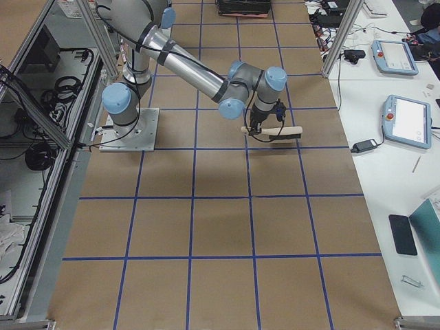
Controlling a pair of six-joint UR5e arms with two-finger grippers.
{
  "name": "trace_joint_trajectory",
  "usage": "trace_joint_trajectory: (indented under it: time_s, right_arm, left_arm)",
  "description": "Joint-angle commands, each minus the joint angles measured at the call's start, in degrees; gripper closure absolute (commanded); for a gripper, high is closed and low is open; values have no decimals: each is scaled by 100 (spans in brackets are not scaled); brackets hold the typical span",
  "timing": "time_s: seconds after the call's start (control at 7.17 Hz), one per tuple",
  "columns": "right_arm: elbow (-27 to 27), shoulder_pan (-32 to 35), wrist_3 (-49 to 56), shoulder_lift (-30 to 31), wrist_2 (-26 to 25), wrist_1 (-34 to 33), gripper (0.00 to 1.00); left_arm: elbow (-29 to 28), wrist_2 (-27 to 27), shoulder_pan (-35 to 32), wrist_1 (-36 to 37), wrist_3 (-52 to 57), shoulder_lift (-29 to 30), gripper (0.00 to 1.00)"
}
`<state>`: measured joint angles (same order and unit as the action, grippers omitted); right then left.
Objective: Sweep and dump trash into bin
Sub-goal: 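Carry the dustpan to the bin with the left gripper while the right returns the brush, then tilt the dustpan with the left gripper to dump items into the bin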
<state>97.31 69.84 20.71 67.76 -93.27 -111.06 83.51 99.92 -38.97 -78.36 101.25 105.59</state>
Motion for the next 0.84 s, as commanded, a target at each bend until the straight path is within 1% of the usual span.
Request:
trace_joint_trajectory:
  time_s: [0.0, 0.14, 0.42, 0.56, 0.7]
  right_arm:
    - [42, -5, -31, -149, -42, -21, 100]
    - [42, -5, -23, -158, -50, -21, 100]
    - [42, -5, -40, -167, -51, -21, 100]
    - [34, -5, -49, -184, -94, -21, 100]
    - [42, -5, -75, -185, -260, -21, 100]
  left_arm:
    - [-19, 352, 197, 31, -44, -99, 100]
    - [-37, 657, 206, -21, -297, -117, 100]
    - [-54, 800, 197, -30, -518, -117, 100]
    - [-115, 1123, 145, -30, -423, -109, 100]
    - [-264, 1161, 31, -39, -213, -65, 100]
